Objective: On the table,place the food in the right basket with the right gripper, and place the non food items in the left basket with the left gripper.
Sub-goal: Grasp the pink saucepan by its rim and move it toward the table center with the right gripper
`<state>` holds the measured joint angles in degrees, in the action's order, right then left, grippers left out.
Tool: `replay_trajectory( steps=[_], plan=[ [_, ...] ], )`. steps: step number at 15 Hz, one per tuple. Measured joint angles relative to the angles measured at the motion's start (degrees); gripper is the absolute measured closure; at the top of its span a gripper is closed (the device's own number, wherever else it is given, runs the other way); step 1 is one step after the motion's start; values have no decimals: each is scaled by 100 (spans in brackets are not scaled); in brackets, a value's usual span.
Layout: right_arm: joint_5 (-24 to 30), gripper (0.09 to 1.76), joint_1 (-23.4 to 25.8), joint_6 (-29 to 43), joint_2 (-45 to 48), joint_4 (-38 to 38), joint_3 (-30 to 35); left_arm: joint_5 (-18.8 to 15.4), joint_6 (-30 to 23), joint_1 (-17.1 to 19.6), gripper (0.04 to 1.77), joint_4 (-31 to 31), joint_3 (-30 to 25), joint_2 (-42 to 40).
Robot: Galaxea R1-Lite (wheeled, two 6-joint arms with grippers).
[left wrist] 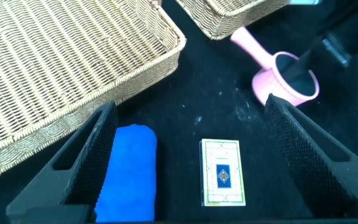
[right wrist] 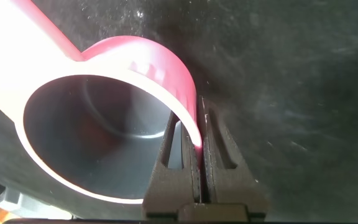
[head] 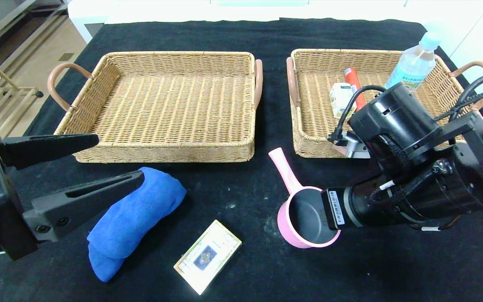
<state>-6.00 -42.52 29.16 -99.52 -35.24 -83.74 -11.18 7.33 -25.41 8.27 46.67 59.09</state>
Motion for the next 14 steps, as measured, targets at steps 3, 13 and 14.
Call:
replay_trajectory(
  steps=[3, 13, 14],
  plan=[
    [-135, 168, -65, 291, -232, 5, -116, 0, 2, 0, 9, 0, -1, 0],
    [-205, 111, -202, 380, -466, 22, -206, 0, 0, 0, 9, 2, 0, -9],
    [-202, 100, -210, 380, -463, 21, -206, 0, 0, 0, 9, 2, 0, -13]
  ],
)
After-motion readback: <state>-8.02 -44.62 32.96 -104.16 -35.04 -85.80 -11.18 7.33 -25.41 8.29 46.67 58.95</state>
